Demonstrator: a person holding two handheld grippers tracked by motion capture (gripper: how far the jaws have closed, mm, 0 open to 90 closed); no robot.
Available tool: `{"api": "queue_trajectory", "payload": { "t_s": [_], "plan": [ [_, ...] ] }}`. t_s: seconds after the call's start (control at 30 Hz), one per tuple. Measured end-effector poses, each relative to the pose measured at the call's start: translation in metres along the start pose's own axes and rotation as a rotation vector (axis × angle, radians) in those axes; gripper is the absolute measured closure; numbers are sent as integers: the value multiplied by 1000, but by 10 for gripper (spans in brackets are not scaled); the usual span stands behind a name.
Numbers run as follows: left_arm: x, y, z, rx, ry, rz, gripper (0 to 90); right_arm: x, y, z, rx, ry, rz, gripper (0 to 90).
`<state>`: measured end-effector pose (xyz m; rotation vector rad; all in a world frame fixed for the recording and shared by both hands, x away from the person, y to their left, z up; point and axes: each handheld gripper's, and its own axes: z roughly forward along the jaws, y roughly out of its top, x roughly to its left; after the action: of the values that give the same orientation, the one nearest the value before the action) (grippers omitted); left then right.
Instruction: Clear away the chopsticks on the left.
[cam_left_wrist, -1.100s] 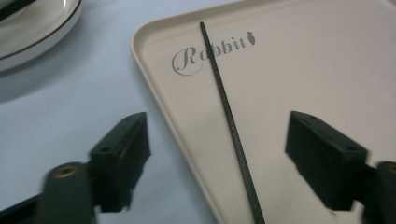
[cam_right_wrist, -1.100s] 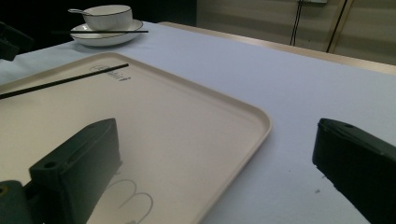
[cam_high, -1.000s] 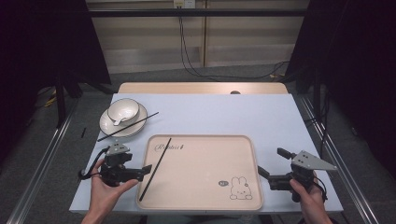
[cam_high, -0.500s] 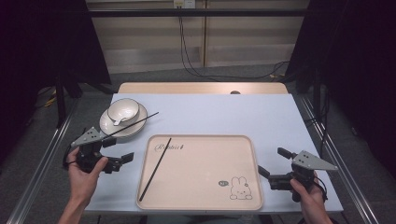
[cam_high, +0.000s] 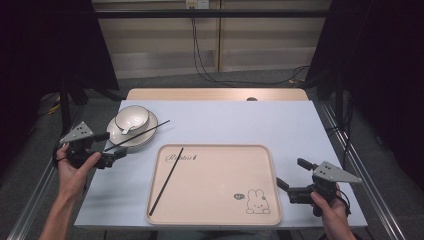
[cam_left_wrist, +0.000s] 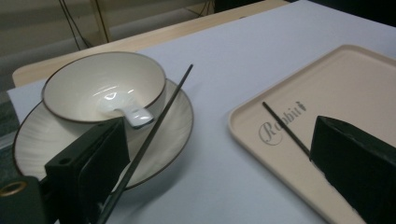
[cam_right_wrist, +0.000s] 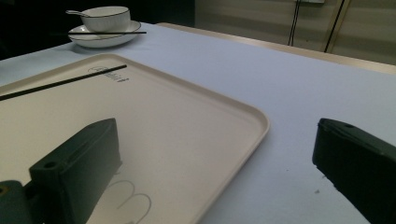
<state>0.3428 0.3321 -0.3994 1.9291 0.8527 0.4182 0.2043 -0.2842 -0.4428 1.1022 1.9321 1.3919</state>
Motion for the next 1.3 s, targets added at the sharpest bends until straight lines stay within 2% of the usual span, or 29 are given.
{"api": "queue_trajectory", "payload": {
  "t_s": [0.07, 0.1, 0.17, 0.23, 0.3, 0.33, 0.43, 0.47, 0.53, 0.57, 0.6, 0.63, 0.7, 0.73, 0.87, 0.9, 0.93, 1.03, 1.07, 1.17, 1.2, 1.23, 1.27, 1.3],
  "plan": [
    [10, 0, 0, 17, 38, -15, 47, 0, 0, 0, 2, 0, 3, 6],
    [15, 0, 0, 35, 37, -37, 62, 0, 0, 0, 1, 0, 2, 6],
    [24, -2, -1, 34, 59, -9, 79, 0, 0, 0, 2, -3, 2, 6],
    [31, -5, 2, 62, 84, 1, 92, 0, 0, 0, 2, -3, 1, 6],
    [37, -9, 7, 79, 72, -10, 94, 0, 0, 0, 1, -4, 1, 6],
    [40, -11, 10, 90, 78, -1, 104, 0, 0, 0, 2, -2, 4, 6],
    [46, -15, 20, 140, 52, -5, 135, 0, 0, 0, 3, -3, 4, 6],
    [48, -17, 24, 154, 56, 7, 139, 0, 0, 0, 4, -3, 2, 6],
    [51, -18, 30, 176, 62, 26, 211, 0, 0, 0, 4, -4, 3, 6],
    [51, -19, 34, 177, 45, 18, 280, 0, 0, 0, 4, -5, 3, 6],
    [51, -18, 37, 180, 38, 27, 280, 0, 0, 0, 4, -5, 3, 6],
    [51, -17, 43, 190, 34, 38, 344, -1, 0, 0, 3, -5, 2, 6],
    [52, -16, 45, 205, 38, 48, 376, -1, 0, 0, 3, -5, 2, 6],
    [53, -16, 48, 204, 31, 38, 376, -1, 0, 0, 3, -5, 2, 6],
    [56, -14, 56, 209, 38, 49, 487, -1, 0, 0, 1, -7, 0, 6],
    [57, -15, 59, 206, 33, 47, 489, 0, 0, 0, 0, -6, 2, 6],
    [58, -15, 60, 226, 43, 54, 502, 0, 0, -1, 0, -5, 3, 6],
    [59, -16, 65, 221, 37, 51, 537, 0, 0, 0, -1, -2, 1, 6],
    [60, -16, 67, 223, 12, 48, 541, 0, 0, 0, 0, -2, 0, 6],
    [59, -15, 73, 258, 8, 67, 575, 0, 0, 0, -1, -2, 0, 6],
    [58, -16, 75, 253, 12, 55, 588, 0, 0, 0, 0, -2, -1, 6],
    [59, -17, 75, 263, 11, 68, 595, 0, 0, 0, 0, -1, -1, 6],
    [59, -18, 76, 263, 13, 63, 600, 0, 0, 0, 0, 1, -2, 6],
    [60, -19, 77, 259, -2, 56, 607, 0, 0, -1, 2, 2, 1, 6]
  ]
}}
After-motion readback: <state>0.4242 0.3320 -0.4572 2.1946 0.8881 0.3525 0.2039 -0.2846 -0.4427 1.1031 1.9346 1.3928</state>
